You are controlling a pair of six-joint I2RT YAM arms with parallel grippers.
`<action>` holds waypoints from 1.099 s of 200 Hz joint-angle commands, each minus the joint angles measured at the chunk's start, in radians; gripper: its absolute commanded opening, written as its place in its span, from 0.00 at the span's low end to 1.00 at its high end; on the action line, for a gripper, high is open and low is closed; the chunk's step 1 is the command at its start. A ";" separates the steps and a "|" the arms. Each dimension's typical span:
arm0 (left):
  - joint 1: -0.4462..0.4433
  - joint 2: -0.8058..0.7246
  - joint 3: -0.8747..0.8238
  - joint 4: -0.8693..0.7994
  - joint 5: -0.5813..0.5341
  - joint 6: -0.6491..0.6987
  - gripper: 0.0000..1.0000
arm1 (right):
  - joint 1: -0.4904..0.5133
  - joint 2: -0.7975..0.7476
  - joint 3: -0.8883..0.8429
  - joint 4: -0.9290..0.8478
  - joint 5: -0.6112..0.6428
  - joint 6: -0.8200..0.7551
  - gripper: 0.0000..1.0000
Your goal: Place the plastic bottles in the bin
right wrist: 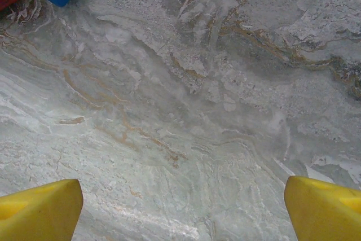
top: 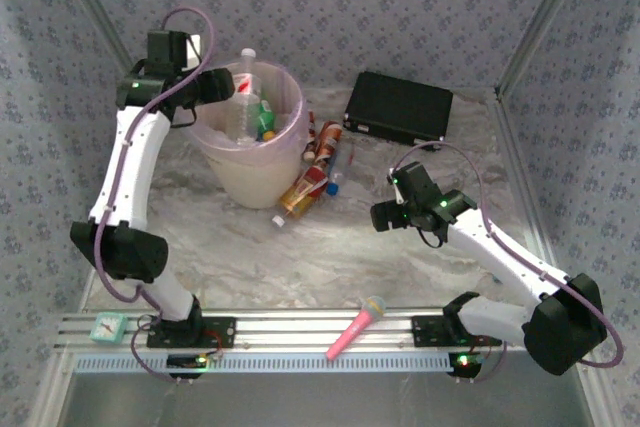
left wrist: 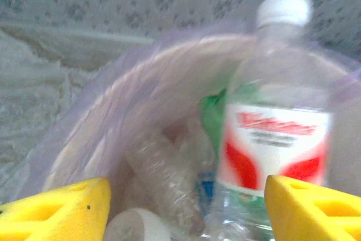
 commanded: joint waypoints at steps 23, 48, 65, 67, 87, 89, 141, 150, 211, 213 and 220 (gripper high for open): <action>-0.046 0.094 0.120 -0.007 0.045 -0.022 0.92 | 0.010 0.002 0.031 -0.026 0.021 0.012 0.94; -0.078 0.149 0.166 -0.056 0.014 0.035 0.94 | 0.008 0.001 0.026 -0.027 0.021 0.014 0.94; -0.080 0.184 0.197 -0.101 -0.003 0.048 0.94 | 0.009 0.001 0.026 -0.028 0.025 0.011 0.94; -0.081 0.187 0.199 -0.105 -0.007 0.049 0.94 | 0.009 0.000 0.027 -0.030 0.025 0.011 0.94; -0.081 0.199 0.197 -0.108 -0.038 0.055 0.88 | 0.008 0.000 0.025 -0.030 0.025 0.010 0.94; -0.081 0.200 0.196 -0.108 -0.042 0.057 0.87 | 0.007 0.000 0.025 -0.029 0.026 0.010 0.95; -0.081 0.207 0.230 -0.127 -0.036 0.053 0.63 | 0.006 -0.005 0.019 -0.027 0.027 0.009 0.94; -0.081 0.203 0.246 -0.139 -0.034 0.046 0.62 | 0.006 -0.007 0.018 -0.028 0.027 0.009 0.95; -0.065 0.176 0.365 -0.235 0.057 -0.030 0.56 | 0.006 -0.011 0.011 -0.025 0.025 0.010 0.95; -0.064 0.178 0.371 -0.246 0.065 -0.032 0.56 | 0.006 -0.013 0.011 -0.025 0.025 0.011 0.95; -0.061 0.187 0.387 -0.280 0.092 -0.037 0.56 | 0.005 -0.016 0.007 -0.025 0.026 0.011 0.94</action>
